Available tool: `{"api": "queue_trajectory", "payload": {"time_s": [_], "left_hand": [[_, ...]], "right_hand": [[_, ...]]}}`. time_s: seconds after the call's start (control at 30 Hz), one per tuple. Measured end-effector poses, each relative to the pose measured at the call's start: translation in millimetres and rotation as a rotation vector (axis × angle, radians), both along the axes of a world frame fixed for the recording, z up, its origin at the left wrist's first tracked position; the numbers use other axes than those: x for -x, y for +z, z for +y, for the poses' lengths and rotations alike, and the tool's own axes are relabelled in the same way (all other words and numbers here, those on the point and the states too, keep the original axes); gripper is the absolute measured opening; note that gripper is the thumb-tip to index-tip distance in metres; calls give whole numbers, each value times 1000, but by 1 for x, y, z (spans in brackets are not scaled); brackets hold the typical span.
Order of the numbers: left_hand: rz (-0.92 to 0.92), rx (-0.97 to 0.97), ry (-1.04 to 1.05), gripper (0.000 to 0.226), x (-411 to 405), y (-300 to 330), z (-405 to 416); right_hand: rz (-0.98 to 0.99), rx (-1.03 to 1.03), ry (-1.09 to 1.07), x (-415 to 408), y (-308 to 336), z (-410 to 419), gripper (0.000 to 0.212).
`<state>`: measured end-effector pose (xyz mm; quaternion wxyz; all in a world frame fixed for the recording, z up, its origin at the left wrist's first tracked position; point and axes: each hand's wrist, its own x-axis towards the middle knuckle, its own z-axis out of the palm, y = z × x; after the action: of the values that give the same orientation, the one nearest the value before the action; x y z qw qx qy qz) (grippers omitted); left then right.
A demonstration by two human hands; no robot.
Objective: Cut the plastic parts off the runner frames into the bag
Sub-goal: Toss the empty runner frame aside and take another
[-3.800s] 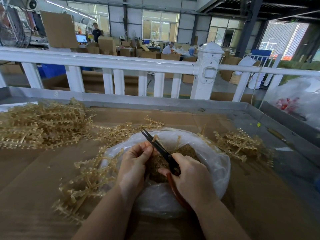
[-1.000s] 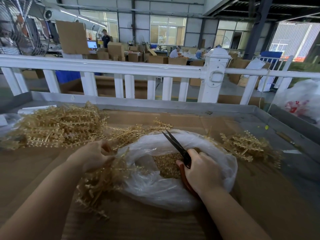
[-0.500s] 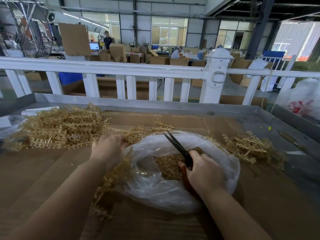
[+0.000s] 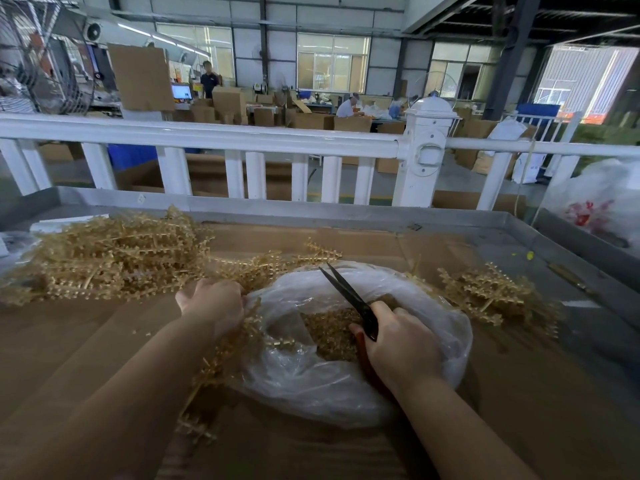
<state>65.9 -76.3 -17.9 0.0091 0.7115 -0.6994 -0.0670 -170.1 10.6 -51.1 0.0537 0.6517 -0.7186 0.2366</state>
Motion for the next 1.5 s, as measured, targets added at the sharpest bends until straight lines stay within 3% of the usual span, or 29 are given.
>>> {"api": "queue_trajectory", "payload": {"time_s": [0.17,0.4,0.63,0.8,1.03,1.2,1.27,1.3,1.37,1.5], "left_hand": [[269,236,91,23,-3,-6,-3],[79,-17,13,49,3,-9,-11],[102,35,47,40,1,-9,-12],[232,160,86,11,-7,-9,-8],[525,400,85,29,-9,-3,1],[1176,338,210,35,-6,16,9],[1295,333,274,18,-7,21,7],[1273,340,259,10,-6,23,6],[1071,408,184,15,-6,22,2],[247,683,-86,37,0,18,-3]], "right_hand": [[-10,7,5,-1,0,1,35],[-33,14,33,1,0,2,31],[-32,11,37,0,-1,3,32],[-22,22,37,-3,-2,3,31],[-15,34,34,-4,-4,3,30],[-20,43,35,-4,-5,3,31],[-23,50,40,-4,-6,3,31],[-24,53,41,-4,-6,3,31],[-26,62,42,-3,-6,4,31],[-32,85,50,-3,-7,3,30]]}}
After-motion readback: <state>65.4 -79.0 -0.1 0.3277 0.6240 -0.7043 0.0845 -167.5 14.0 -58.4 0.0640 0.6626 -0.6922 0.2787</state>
